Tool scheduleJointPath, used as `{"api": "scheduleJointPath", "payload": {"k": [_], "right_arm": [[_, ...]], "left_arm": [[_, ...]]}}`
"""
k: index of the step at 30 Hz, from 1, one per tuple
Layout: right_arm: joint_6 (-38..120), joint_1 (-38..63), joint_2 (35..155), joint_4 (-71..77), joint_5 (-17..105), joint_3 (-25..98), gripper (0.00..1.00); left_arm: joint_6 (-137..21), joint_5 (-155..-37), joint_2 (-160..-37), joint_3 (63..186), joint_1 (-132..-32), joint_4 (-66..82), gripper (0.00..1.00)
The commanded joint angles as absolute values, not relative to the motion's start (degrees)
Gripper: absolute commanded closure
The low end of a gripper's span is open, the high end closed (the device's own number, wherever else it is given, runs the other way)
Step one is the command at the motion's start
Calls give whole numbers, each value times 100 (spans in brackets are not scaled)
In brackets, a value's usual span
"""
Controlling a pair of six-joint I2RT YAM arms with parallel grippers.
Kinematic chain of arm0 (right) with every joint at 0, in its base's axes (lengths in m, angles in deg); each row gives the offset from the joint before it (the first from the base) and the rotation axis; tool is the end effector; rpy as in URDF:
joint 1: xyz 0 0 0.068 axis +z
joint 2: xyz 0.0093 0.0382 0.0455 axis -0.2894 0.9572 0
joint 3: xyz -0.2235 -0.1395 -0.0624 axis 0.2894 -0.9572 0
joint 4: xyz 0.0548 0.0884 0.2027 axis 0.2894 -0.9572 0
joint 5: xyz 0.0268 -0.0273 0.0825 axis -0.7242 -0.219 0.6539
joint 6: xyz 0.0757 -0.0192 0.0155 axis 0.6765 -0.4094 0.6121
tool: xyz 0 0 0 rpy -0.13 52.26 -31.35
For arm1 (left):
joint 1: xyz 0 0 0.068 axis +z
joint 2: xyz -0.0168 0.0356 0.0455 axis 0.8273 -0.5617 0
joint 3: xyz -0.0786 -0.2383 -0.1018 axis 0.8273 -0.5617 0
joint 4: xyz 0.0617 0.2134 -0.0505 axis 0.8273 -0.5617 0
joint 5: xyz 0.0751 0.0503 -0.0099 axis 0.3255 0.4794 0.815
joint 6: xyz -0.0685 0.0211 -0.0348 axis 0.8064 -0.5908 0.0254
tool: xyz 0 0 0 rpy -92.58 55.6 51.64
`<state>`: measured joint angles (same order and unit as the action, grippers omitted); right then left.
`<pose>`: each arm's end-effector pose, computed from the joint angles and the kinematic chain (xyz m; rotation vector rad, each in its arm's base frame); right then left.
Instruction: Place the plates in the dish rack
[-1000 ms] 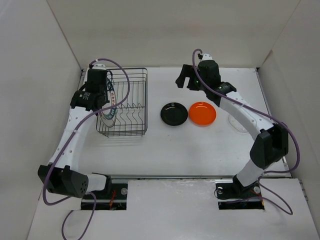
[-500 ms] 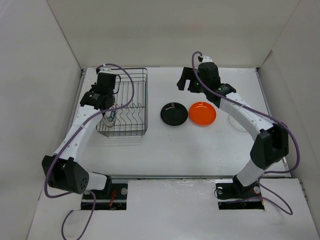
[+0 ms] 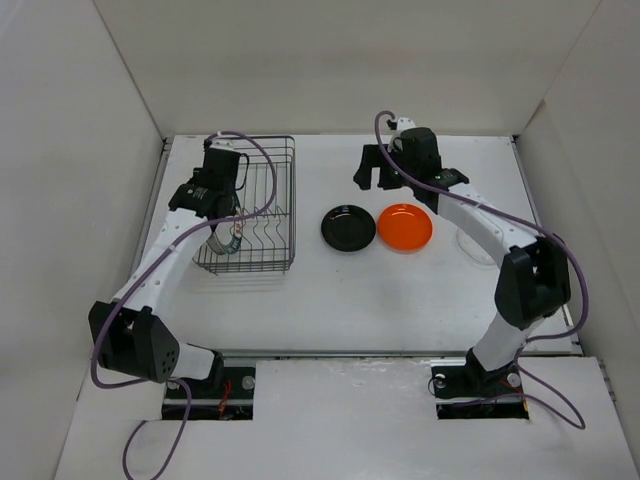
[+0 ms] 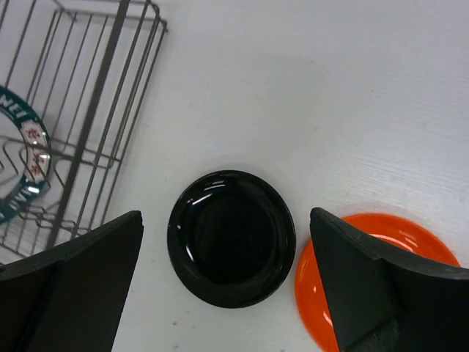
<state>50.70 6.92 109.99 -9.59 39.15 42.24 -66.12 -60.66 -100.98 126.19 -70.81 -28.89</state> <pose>0.3564 0.1608 0.3111 -0.1691 2.0912 0.4851 0.2819 -0.0434 0.3287 -0.0306 2.1889 0.3443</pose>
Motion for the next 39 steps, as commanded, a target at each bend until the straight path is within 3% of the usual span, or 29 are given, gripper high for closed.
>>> {"api": "scheduleJointPath", "payload": {"k": [1, 7, 10, 15, 19, 22, 33, 39], "right_arm": [[4127, 297, 11538, -618, 5264, 4279, 0], [3459, 85, 12171, -609, 5945, 4542, 0], [3010, -56, 12856, -1285, 6603, 5297, 5], [2799, -127, 13463, -1690, 6895, 5844, 13], [2684, -127, 13833, -2058, 7009, 6204, 21], [2562, -74, 14087, -2226, 7227, 6318, 33], [2509, 40, 14255, -2498, 7361, 6107, 35], [2561, 40, 14369, -2780, 7299, 6160, 51]], "left_arm": [[-6581, -6173, -10127, 12530, -7103, -2684, 65], [-6641, -6287, -10127, 12582, -7103, -2737, 52], [-6642, -6558, -10075, 12862, -7103, -2877, 38], [-6896, -7025, -9811, 13355, -7103, -3115, 0], [-6958, -7175, -9627, 13777, -7156, -3316, 0], [-6958, -7246, -9574, 14155, -7156, -3432, 0], [-6958, -7254, -9573, 14332, -7156, -3537, 0], [-6958, -7307, -9573, 14332, -7156, -3589, 0]]}}
